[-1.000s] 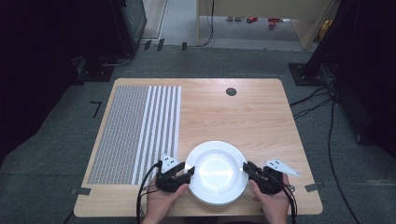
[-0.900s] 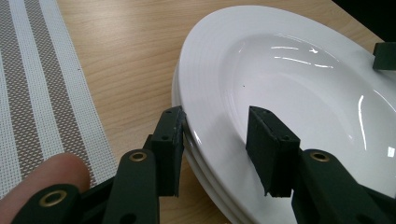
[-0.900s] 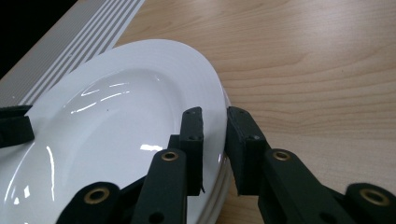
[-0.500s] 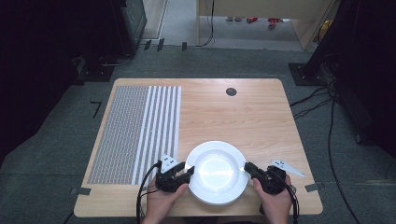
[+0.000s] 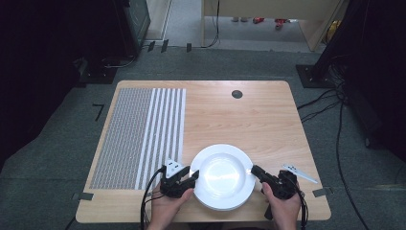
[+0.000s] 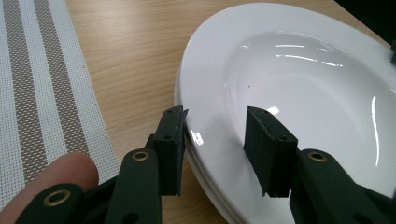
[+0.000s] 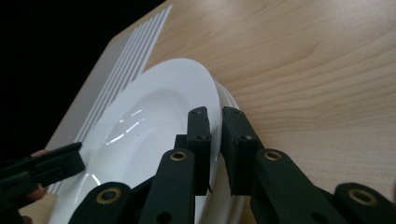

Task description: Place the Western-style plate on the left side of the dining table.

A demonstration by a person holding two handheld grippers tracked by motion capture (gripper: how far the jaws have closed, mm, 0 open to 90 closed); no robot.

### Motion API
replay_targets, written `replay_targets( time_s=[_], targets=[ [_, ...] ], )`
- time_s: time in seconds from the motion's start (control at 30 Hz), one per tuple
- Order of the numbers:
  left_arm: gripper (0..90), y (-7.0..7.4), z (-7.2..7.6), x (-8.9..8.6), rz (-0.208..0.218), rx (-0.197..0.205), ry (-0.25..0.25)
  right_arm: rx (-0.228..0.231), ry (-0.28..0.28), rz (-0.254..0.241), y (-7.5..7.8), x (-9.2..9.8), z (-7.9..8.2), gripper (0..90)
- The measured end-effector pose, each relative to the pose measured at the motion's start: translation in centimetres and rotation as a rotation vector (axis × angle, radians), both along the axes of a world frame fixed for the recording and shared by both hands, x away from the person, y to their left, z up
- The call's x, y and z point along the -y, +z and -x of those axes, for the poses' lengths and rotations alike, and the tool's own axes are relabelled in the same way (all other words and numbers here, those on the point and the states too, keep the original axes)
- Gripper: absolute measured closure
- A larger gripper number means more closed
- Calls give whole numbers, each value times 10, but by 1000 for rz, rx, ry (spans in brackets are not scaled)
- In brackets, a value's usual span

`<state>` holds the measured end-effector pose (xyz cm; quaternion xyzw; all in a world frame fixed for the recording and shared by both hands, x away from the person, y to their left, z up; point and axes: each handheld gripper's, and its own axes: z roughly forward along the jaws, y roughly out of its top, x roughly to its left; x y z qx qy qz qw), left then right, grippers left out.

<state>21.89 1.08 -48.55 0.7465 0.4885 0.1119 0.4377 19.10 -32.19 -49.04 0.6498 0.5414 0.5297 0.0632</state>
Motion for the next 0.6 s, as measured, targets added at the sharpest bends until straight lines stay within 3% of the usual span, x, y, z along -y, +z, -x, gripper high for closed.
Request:
replay_targets(
  time_s=[0.23, 0.47, 0.6],
  targets=[
    [579, 0, 0, 0, 6, -5, 0, 0, 1, -7, 1, -1, 1, 824],
    [564, 0, -1, 0, 9, -7, -2, -30, 29, -123, 0, -3, 0, 808],
    [547, 0, -1, -1, 14, -10, -9, -16, 31, -102, 0, -4, 0, 805]
  ],
)
